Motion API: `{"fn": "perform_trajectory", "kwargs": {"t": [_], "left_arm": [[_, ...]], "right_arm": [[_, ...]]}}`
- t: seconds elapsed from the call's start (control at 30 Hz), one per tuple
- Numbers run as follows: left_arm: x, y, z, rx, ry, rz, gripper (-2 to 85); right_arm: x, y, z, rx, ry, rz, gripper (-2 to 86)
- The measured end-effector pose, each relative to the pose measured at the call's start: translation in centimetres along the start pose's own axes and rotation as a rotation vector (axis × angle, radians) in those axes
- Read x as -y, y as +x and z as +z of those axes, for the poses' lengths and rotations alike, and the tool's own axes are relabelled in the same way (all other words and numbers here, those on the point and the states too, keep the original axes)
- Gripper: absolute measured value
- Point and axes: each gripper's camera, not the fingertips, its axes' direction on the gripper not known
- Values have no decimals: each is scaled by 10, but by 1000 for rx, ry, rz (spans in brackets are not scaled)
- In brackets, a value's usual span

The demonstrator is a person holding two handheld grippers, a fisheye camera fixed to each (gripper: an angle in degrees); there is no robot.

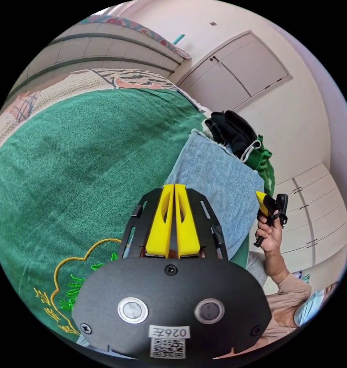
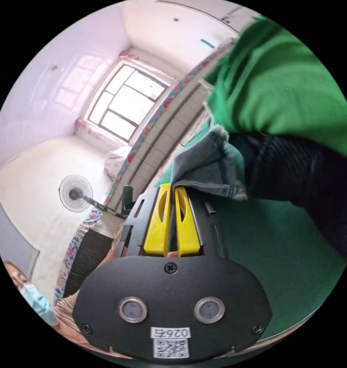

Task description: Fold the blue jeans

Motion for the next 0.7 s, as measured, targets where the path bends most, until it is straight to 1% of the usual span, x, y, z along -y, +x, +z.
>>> {"fn": "perform_trajectory", "kwargs": {"t": [0.03, 0.1, 0.17, 0.2, 0.23, 0.27, 0.3, 0.33, 0.37, 0.43, 0.47, 0.53, 0.63, 0.7], "left_arm": [[-8, -8, -25, -69, 58, -26, -7], [-24, -17, -69, -150, 136, -49, -8], [-50, -25, -124, -185, 201, -63, -9], [-73, -30, -170, -199, 247, -58, -9], [-100, -35, -218, -186, 289, -56, -9], [-115, -38, -243, -167, 307, -59, -9], [-147, -45, -294, -116, 341, -69, -9], [-184, -54, -346, -50, 379, -90, -9], [-203, -59, -371, -13, 398, -107, -9], [-286, -82, -461, 115, 478, -223, -8], [-305, -88, -480, 133, 494, -251, -8], [-371, -102, -535, 196, 541, -350, -7], [-410, -101, -557, 238, 528, -398, -7], [-406, -88, -548, 254, 503, -374, -7]], "right_arm": [[-13, -19, -1, 23, 5, -64, -12], [-36, -56, 4, 88, 5, -168, -12], [-80, -125, 25, 175, -37, -353, -11], [-94, -144, 34, 192, -55, -409, -11], [-130, -188, 58, 215, -110, -540, -10], [-176, -232, 92, 224, -199, -688, -9], [-202, -252, 112, 227, -265, -768, -8], [-260, -282, 159, 211, -443, -909, -4], [-317, -295, 204, 174, -632, -994, 1], [-387, -289, 247, 133, -791, -1031, 28], [-416, -277, 262, 127, -853, -1021, 49], [-430, -261, 272, 120, -918, -986, 72], [-401, -238, 265, 144, -893, -892, 82], [-371, -222, 259, 187, -855, -797, 78]]}}
